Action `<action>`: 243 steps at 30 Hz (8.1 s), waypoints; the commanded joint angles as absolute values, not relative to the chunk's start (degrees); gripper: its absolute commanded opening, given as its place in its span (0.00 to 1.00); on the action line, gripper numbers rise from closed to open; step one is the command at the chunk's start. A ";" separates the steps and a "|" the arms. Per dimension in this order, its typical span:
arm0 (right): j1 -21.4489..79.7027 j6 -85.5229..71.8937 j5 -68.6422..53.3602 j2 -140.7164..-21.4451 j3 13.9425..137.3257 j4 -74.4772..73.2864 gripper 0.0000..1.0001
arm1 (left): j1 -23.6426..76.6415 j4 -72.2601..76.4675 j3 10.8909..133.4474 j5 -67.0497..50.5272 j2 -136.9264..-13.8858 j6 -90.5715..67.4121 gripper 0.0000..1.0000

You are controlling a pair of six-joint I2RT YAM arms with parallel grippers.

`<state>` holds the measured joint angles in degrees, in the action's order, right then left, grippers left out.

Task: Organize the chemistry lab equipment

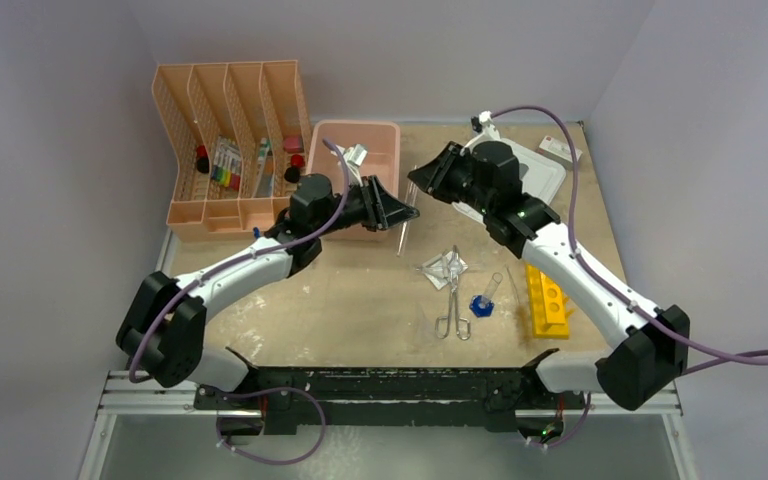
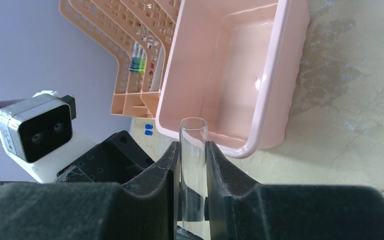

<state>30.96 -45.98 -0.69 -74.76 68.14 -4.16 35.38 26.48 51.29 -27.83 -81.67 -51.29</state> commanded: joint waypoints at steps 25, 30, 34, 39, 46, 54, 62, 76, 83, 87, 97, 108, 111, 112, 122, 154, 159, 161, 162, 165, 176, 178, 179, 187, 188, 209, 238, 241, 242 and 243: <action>21.65 -39.77 -28.62 -80.23 84.01 -24.84 0.61 | 35.55 -6.98 69.73 -31.89 -80.44 -6.36 0.00; 21.36 -41.92 -32.73 -80.64 82.91 -23.43 0.48 | 35.59 -7.25 70.14 -33.36 -80.44 -5.33 0.00; 21.21 -42.43 -32.76 -80.41 81.93 -22.91 0.40 | 35.59 -8.55 70.24 -33.63 -80.33 -4.31 0.00; 21.18 -42.95 -34.64 -81.51 80.97 -22.07 0.39 | 35.51 -11.93 71.52 -33.65 -80.51 -1.67 0.00; 21.02 -43.20 -36.12 -82.43 80.48 -21.91 0.37 | 35.50 -12.61 71.82 -34.18 -81.17 -1.29 0.00; 20.84 -44.11 -37.40 -83.12 79.50 -20.02 0.25 | 35.47 -13.98 72.29 -35.19 -81.44 -0.60 0.00; 19.52 -42.02 -33.40 -80.25 80.09 -22.06 0.18 | 35.50 -13.12 72.58 -28.38 -80.59 -4.60 0.51; 10.77 -21.16 9.20 -77.87 99.77 -51.77 0.18 | 35.33 -12.79 72.34 -22.94 -73.22 -7.66 0.73; 7.56 -18.18 24.96 -75.31 97.20 -51.26 0.20 | 35.29 -13.90 70.38 -22.34 -74.53 -12.03 0.71; 3.95 -19.02 25.39 -72.80 91.72 -46.52 0.20 | 35.37 -13.07 67.62 -24.34 -75.04 -15.10 0.69; -2.08 -21.87 25.36 -70.66 80.77 -41.10 0.19 | 35.39 -12.37 64.23 -27.89 -75.90 -17.98 0.68; -2.93 -22.68 23.67 -70.03 74.99 -36.42 0.18 | 35.42 -11.86 64.08 -29.50 -77.58 -18.02 0.68; -3.03 -22.97 22.78 -70.30 74.73 -36.55 0.18 | 35.39 -11.70 64.07 -29.53 -78.11 -18.25 0.68; -3.07 -23.13 22.67 -70.39 74.52 -36.56 0.18 | 35.35 -11.61 64.07 -29.46 -78.31 -18.34 0.68; -3.08 -24.43 24.43 -69.62 64.50 -29.32 0.17 | 35.36 -11.30 63.78 -28.94 -79.19 -18.90 0.67; -3.29 -23.22 37.04 -72.19 54.60 -14.07 0.32 | 35.39 -10.03 62.09 -28.46 -79.74 -20.03 0.67; -3.33 -23.43 35.51 -70.14 54.90 -14.65 0.37 | 35.36 -9.59 61.95 -28.31 -79.72 -20.13 0.67; -3.34 -24.24 35.15 -70.49 55.64 -16.12 0.40 | 35.42 -9.50 61.88 -28.40 -79.80 -20.13 0.67; -3.34 -24.60 34.96 -70.74 56.16 -16.98 0.43 | 35.39 -9.49 61.95 -28.48 -79.88 -20.13 0.67; -3.34 -25.68 35.37 -71.22 57.79 -19.09 0.53 | 35.42 -9.61 61.93 -28.55 -79.74 -20.04 0.67; -3.34 -19.42 31.99 -68.49 71.06 -29.16 0.72 | 35.17 -13.02 64.62 -13.75 -76.94 -22.36 0.69; -3.34 -17.68 28.82 -68.21 72.71 -29.91 0.72 | 35.00 -13.02 64.89 -9.58 -75.70 -23.00 0.70; -3.34 -17.35 27.17 -68.14 73.49 -30.38 0.72 | 34.97 -13.01 65.06 -7.52 -75.07 -23.23 0.70; -3.15 -13.02 8.35 -67.70 76.02 -32.42 0.69 | 34.91 -11.15 63.99 3.49 -69.67 -25.98 0.70; -3.16 -12.78 6.25 -67.80 75.51 -32.47 0.69 | 34.97 -10.64 63.46 4.37 -68.91 -26.53 0.70; 8.09 -19.60 6.50 -88.92 68.61 -32.66 0.99 | 34.94 -11.35 61.47 14.20 -67.85 -31.33 0.70; 12.89 -15.33 8.90 -94.06 84.43 -30.73 0.44 | 34.83 -16.33 64.37 21.44 -70.10 -31.42 0.71; 14.85 -15.80 7.18 -93.96 90.14 -30.49 0.44 | 34.36 -18.44 64.47 25.02 -69.75 -32.77 0.72; 15.47 -15.82 6.30 -94.01 91.87 -29.85 0.44 | 33.85 -19.33 64.55 25.91 -69.71 -33.48 0.72; 16.18 -15.56 5.11 -94.40 93.43 -29.09 0.44 | 33.18 -20.31 64.80 26.67 -69.70 -34.33 0.72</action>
<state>13.96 -16.38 8.64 -97.84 86.11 -31.03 34.92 -17.41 61.73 20.23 -70.57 -31.18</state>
